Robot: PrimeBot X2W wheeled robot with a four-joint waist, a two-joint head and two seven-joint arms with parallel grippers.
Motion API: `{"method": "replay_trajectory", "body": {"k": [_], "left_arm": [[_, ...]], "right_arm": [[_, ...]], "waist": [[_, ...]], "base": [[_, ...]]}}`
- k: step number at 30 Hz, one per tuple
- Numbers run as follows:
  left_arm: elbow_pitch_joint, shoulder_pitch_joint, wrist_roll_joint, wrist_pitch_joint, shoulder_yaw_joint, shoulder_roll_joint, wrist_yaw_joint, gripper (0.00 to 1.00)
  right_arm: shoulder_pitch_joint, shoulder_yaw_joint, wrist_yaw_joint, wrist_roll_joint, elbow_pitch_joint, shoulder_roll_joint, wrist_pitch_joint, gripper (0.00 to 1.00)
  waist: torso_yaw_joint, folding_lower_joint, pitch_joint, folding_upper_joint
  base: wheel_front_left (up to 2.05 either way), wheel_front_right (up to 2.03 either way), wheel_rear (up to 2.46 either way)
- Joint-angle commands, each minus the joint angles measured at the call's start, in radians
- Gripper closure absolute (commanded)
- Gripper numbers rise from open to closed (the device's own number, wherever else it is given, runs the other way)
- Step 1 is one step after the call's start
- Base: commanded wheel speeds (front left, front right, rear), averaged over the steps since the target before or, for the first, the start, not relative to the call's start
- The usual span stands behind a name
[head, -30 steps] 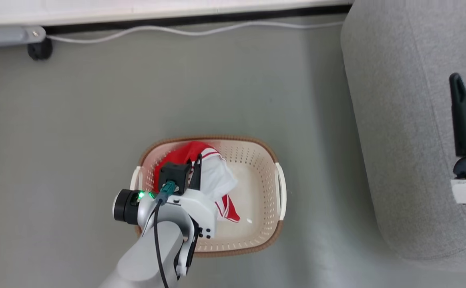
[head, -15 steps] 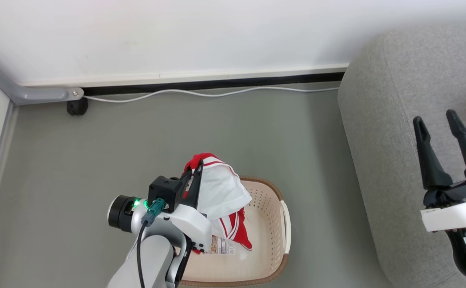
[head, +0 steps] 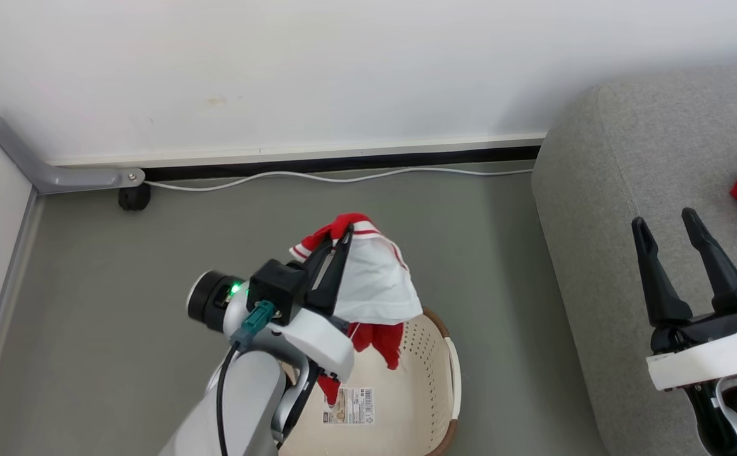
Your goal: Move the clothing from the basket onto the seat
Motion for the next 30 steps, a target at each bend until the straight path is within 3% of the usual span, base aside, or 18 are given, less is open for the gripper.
{"method": "replay_trajectory", "body": {"k": [1,14,30], "left_arm": [[-0.042,-0.067,0.011,-0.013,0.024,0.007,-0.009,1.00],[-0.160,-0.199,0.040,0.040,-0.035,0.006,-0.027,1.00],[-0.222,-0.306,0.029,0.074,-0.096,0.006,0.003,1.00]], "right_arm": [[0.006,0.013,0.004,-0.009,-0.014,-0.012,-0.006,0.00],[0.017,0.023,0.004,-0.019,0.001,0.003,-0.006,0.00],[0.014,0.072,0.004,-0.013,-0.006,-0.012,-0.006,0.00]], "waist": [[0.000,0.0000,-0.003,0.0000],[-0.003,0.0000,-0.017,0.0000],[-0.001,0.0000,0.011,0.0000]], "base": [[0.00,0.00,0.00],[0.00,0.00,0.00],[0.00,0.00,0.00]]}}
